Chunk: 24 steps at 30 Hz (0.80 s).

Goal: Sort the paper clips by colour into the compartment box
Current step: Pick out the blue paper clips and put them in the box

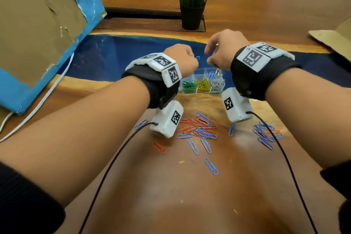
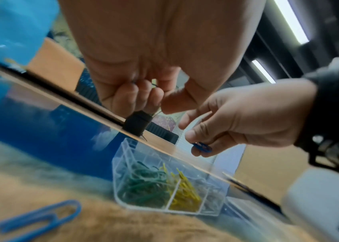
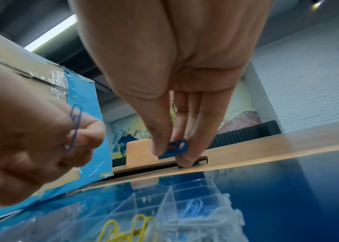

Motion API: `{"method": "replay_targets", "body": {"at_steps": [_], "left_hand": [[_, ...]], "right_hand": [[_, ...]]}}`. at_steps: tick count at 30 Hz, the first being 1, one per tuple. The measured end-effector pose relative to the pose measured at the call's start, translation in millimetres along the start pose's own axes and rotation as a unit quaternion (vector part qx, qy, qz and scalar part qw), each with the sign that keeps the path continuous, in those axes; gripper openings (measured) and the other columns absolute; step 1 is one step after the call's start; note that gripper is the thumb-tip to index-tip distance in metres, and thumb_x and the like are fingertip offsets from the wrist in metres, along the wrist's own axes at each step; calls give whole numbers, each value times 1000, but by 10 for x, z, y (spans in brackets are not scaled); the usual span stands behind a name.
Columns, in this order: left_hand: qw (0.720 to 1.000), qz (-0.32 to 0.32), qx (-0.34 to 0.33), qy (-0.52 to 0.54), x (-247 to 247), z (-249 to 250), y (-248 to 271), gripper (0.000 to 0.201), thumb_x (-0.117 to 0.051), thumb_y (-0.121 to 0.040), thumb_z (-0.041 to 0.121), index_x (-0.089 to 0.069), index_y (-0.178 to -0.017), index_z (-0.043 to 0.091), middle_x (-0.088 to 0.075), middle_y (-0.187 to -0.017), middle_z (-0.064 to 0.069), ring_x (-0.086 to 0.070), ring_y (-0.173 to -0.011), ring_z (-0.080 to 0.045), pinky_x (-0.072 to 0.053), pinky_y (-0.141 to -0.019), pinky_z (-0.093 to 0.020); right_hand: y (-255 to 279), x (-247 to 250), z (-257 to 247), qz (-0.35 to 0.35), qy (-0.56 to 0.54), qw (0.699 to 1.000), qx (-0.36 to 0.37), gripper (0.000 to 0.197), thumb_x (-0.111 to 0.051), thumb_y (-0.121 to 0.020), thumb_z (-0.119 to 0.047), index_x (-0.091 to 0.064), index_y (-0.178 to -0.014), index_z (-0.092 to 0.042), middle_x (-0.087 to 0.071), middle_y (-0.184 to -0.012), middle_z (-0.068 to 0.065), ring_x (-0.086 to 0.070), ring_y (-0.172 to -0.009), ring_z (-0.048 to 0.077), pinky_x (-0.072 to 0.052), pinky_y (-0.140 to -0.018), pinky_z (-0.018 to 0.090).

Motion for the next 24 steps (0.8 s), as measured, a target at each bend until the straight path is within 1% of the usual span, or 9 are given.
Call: {"method": "replay_targets", "body": {"at_steps": [3,5,9,12,14,15,17,22,24], "left_hand": [[999,11,-21,-39,-60,102,-114,27,-50,-86,17,-38,-63,24,-45,-67,6,-43,-64,-14,-31,-50,-24],[997,8,-37,-73,-116,172,-175,23,-51,-85,18,-42,-65,23,-50,-73,3,-48,-73,-18,-34,-55,-24],[986,-15,-79,-143,-243,342,-218,1,-52,-84,19,-53,-83,20,-58,-94,-2,-54,-86,-23,-39,-68,-29],[973,-43,-109,-197,-378,513,-220,15,-49,-89,15,-60,-99,15,-63,-107,-7,-55,-92,-25,-41,-73,-30],[965,-58,-125,-225,-447,600,-217,26,-45,-91,10,-60,-112,12,-62,-118,-8,-55,-103,-26,-40,-78,-31],[962,-63,-132,-230,-467,629,-210,29,-44,-91,7,-59,-115,13,-61,-121,-7,-55,-109,-25,-38,-76,-29],[959,-70,-146,-231,-484,665,-206,33,-45,-88,2,-59,-115,15,-60,-121,-5,-55,-111,-23,-36,-73,-28],[951,-73,-172,-247,-481,705,-175,38,-48,-86,-1,-59,-117,18,-64,-117,-3,-55,-114,-21,-44,-85,-31],[952,-64,-177,-242,-465,693,-171,39,-47,-86,-1,-60,-117,19,-65,-116,-2,-55,-112,-20,-45,-87,-32]], "right_hand": [[-23,-42,60,9,13,1000,-6,16,-68,-84,-14,-70,-97,-24,-66,-108,4,-63,-96,23,-45,-71,27],[-26,-33,133,16,4,1000,-7,15,-64,-86,-13,-70,-95,-24,-66,-108,5,-63,-97,24,-45,-72,27],[18,39,333,12,-13,1000,-13,13,-61,-87,-17,-66,-89,-28,-64,-98,3,-62,-94,24,-50,-78,29],[84,98,507,10,-15,1000,-18,13,-60,-87,-17,-64,-88,-29,-60,-94,0,-57,-89,21,-46,-77,27],[131,122,616,4,-18,1000,-24,13,-60,-87,-16,-64,-88,-28,-59,-90,-2,-55,-87,20,-44,-76,26],[160,126,661,-1,-20,999,-27,13,-59,-87,-15,-64,-89,-27,-58,-87,-3,-55,-85,19,-43,-74,26],[216,127,736,-11,-21,999,-31,13,-59,-87,-15,-65,-92,-26,-55,-80,-6,-54,-82,17,-42,-73,25],[338,81,798,-30,-6,999,-23,8,-61,-87,-20,-63,-88,-28,-56,-91,-5,-56,-85,18,-47,-79,27],[369,39,748,-40,-3,999,-14,8,-60,-87,-21,-65,-89,-27,-56,-91,-5,-56,-87,18,-46,-79,27]]}}
Point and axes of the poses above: each hand's wrist, its own y-axis away from the middle knuckle, its own x-axis out of the back of the hand, z = x × y, the point moved 6 cm from there along -y, towards the middle knuckle
